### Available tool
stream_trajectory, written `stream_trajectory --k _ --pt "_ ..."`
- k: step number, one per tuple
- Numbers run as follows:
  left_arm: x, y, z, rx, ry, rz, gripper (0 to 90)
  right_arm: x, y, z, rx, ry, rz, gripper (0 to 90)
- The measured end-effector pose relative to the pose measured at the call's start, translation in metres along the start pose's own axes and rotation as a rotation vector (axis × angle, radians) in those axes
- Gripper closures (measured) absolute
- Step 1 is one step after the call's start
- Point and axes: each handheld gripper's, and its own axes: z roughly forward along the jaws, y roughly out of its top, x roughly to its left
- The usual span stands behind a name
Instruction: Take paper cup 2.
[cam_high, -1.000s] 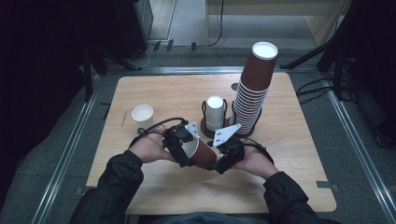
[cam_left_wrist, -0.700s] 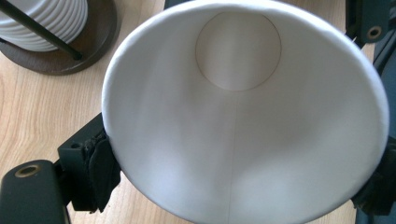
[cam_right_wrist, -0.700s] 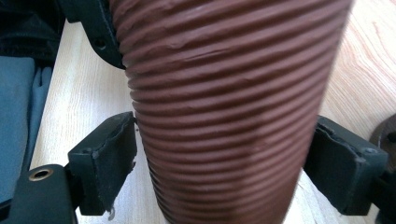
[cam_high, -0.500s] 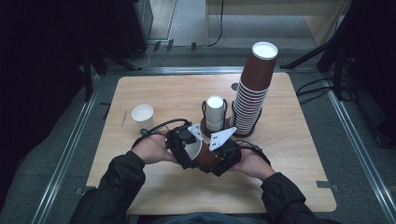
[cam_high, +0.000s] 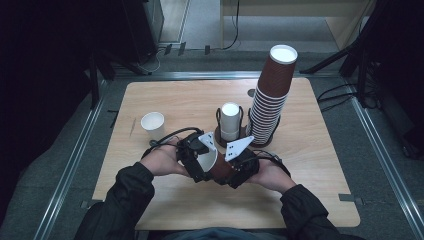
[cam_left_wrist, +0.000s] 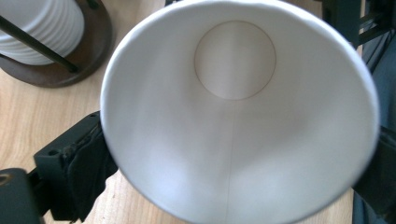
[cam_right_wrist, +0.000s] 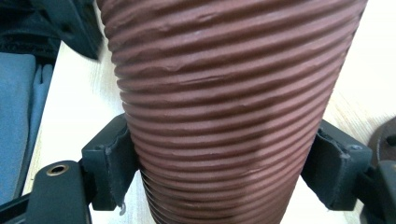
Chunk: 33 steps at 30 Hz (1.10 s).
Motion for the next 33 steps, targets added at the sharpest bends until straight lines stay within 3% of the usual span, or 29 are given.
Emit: stream_trajectory --k 9,12,20,30,33 --pt "0.005 -0.012 -0.009 -0.094 0.0 -0.056 0.0 -0.005 -0.001 -0.009 -0.032 -0.019 0.019 20.4" --pt "0.007 -0.017 -0.013 -0.147 0.002 -0.07 0.0 -0.006 -0.002 -0.011 -0.039 -0.024 0.022 20.5" --pt "0.013 -0.029 -0.016 -0.312 -0.059 -0.161 0.0 -0.007 -0.002 -0.016 -0.065 -0.028 0.036 20.5" --pt "0.009 -0.022 -0.009 -0.346 -0.039 -0.168 0.0 -0.008 -0.001 -0.017 -0.096 -0.025 0.039 20.5" --pt "0.01 -0.02 -0.007 -0.359 -0.054 -0.188 0.0 -0.007 -0.001 -0.017 -0.101 -0.023 0.039 20.4"
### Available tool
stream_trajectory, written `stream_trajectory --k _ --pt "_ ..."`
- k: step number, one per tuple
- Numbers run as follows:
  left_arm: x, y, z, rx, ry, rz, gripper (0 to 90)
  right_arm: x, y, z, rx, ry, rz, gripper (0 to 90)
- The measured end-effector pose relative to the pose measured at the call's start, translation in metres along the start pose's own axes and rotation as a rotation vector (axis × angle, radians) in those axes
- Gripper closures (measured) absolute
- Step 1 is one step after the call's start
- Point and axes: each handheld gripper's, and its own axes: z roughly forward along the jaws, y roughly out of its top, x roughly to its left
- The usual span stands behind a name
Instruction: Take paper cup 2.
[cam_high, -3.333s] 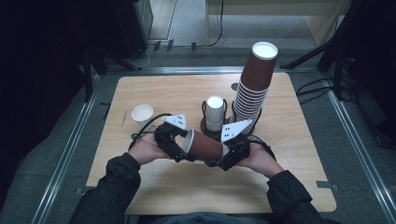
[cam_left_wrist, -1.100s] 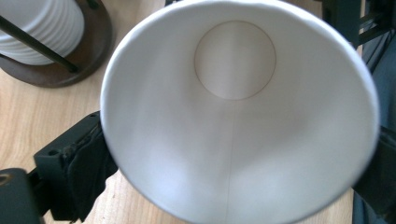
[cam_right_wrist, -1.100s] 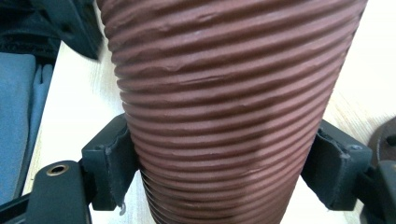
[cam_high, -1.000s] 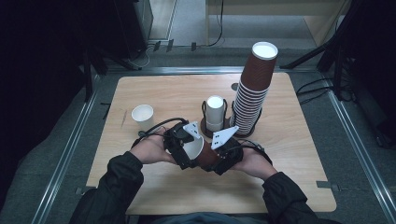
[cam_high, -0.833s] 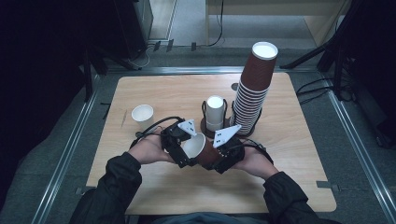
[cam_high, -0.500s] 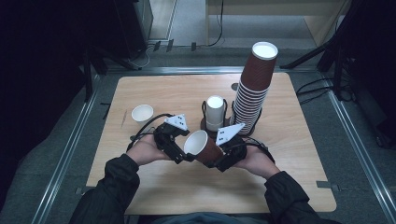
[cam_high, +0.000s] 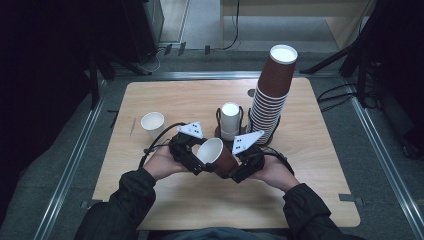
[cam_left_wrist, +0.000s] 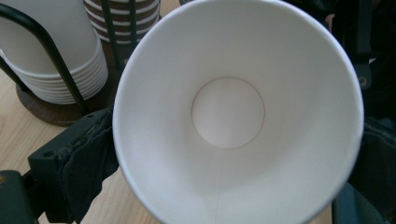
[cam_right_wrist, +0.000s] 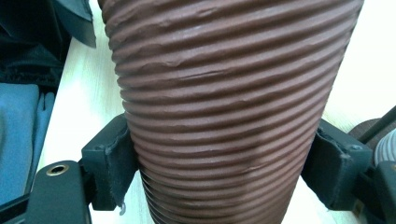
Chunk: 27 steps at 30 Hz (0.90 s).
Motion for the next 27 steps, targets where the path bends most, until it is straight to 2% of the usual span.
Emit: stream_trajectory --k 5,9,13,17,27 --pt "-0.0016 0.0013 0.0046 -0.02 0.013 -0.006 0.0 0.0005 0.0006 0.0013 -0.021 0.015 0.009 20.4" --pt "-0.0021 0.0019 0.0069 -0.005 0.02 -0.004 0.0 0.0011 0.0009 0.0027 -0.027 0.017 0.007 20.4" --pt "-0.0034 0.0023 0.0062 -0.024 0.011 0.001 5.1 0.0012 0.0016 0.0024 -0.037 0.018 0.009 20.5" --pt "-0.0052 0.0031 0.0064 -0.027 0.018 0.006 6.0 0.0013 0.0016 0.002 -0.039 0.018 0.009 20.6" --pt "-0.004 0.0035 0.0057 -0.007 0.003 0.004 8.4 0.0013 0.0009 0.0026 -0.029 0.022 0.008 20.3"
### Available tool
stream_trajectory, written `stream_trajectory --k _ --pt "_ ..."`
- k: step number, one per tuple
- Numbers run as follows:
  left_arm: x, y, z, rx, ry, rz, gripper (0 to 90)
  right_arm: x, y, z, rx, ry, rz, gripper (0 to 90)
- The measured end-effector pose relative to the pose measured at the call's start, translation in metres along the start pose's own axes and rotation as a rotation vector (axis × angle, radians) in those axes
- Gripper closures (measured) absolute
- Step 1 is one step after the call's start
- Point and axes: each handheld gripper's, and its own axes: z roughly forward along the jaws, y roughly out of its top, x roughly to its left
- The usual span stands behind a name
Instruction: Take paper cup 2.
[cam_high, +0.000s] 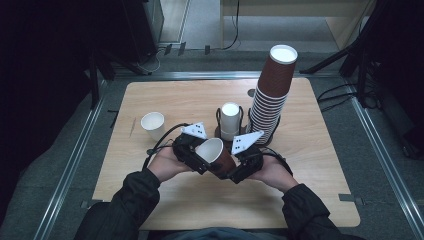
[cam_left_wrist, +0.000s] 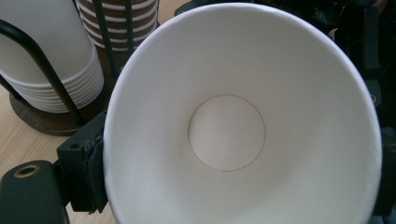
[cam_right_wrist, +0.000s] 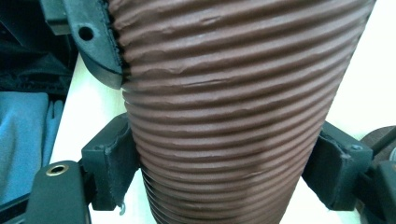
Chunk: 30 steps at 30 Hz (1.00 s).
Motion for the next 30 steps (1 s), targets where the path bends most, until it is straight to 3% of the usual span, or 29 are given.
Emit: stream_trajectory --k 7,19,21,26,30 --pt "0.002 0.0 -0.004 -0.009 -0.016 -0.013 8.6 0.001 0.001 -0.001 -0.004 0.016 0.03 17.4" --pt "0.013 -0.005 -0.025 -0.025 0.054 -0.043 8.5 -0.004 -0.002 -0.012 0.018 -0.016 0.043 15.5" --pt "0.014 -0.006 -0.028 -0.014 0.076 -0.038 8.6 -0.003 -0.003 -0.013 0.022 -0.053 0.031 15.5" --pt "0.016 -0.008 -0.028 0.016 0.105 -0.031 8.5 -0.004 -0.004 -0.02 0.015 -0.089 0.049 15.5" --pt "0.016 -0.011 -0.026 0.056 0.123 -0.018 8.5 -0.005 -0.003 -0.025 -0.008 -0.101 0.104 15.6"
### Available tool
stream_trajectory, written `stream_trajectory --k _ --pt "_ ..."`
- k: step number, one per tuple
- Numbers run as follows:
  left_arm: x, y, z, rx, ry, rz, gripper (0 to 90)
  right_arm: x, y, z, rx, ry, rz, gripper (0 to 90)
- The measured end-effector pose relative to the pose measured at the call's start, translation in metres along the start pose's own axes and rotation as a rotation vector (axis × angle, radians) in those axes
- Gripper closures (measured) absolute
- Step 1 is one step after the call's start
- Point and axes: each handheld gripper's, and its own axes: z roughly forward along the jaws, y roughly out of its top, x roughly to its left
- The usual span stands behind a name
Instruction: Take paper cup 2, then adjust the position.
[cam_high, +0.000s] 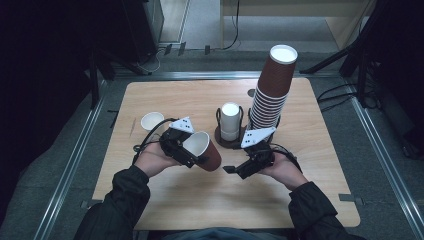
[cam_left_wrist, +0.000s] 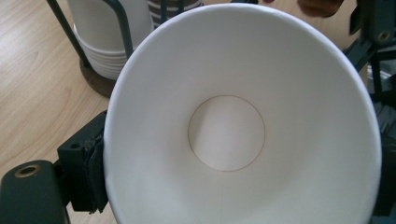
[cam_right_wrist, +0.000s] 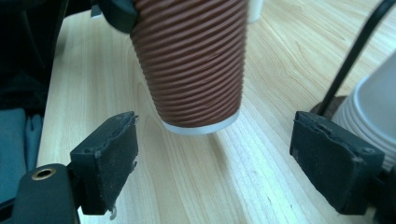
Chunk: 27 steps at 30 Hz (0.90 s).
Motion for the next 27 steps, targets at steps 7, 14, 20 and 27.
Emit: stream_trajectory --k 7,14,20,27 --pt "0.002 -0.002 0.001 0.027 0.008 0.015 8.5 0.0 -0.001 -0.008 -0.009 -0.011 0.034 15.9" --pt "0.005 -0.005 -0.003 0.037 0.025 0.004 8.5 -0.001 -0.005 -0.015 0.015 -0.101 0.098 16.4" --pt "0.011 -0.009 -0.009 0.038 0.042 -0.012 8.5 0.001 -0.006 -0.02 0.008 -0.114 0.083 16.4" --pt "0.02 -0.019 -0.019 0.064 0.077 -0.039 8.5 -0.003 -0.007 -0.021 0.009 -0.123 0.091 16.4"
